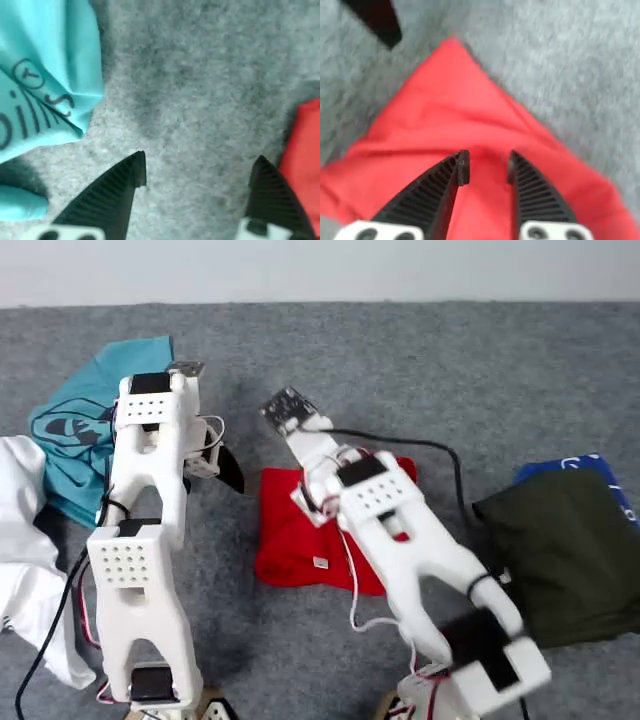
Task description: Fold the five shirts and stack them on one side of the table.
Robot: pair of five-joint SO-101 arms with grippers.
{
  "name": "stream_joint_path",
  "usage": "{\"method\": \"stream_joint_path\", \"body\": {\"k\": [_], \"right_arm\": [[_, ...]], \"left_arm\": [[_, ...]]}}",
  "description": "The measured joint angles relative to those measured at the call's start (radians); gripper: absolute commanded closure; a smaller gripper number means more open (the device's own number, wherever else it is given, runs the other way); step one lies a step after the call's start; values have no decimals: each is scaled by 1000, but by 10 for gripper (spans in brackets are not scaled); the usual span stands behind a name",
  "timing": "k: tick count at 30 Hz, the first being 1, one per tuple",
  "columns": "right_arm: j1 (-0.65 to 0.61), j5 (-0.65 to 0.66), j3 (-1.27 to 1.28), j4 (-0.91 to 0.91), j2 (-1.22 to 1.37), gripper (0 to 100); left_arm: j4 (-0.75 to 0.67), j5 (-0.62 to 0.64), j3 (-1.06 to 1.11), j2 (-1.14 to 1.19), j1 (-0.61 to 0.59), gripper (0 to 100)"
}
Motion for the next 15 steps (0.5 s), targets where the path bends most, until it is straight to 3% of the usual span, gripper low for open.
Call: {"method": "stream_joint_path", "body": {"k": [8,15], "right_arm": [[-2,0,-64,29,106,817],[-2,0,-64,29,110,864]], "left_arm": [[-3,-3,0,78,2,675],[-25,2,-5,115,2,675]]}}
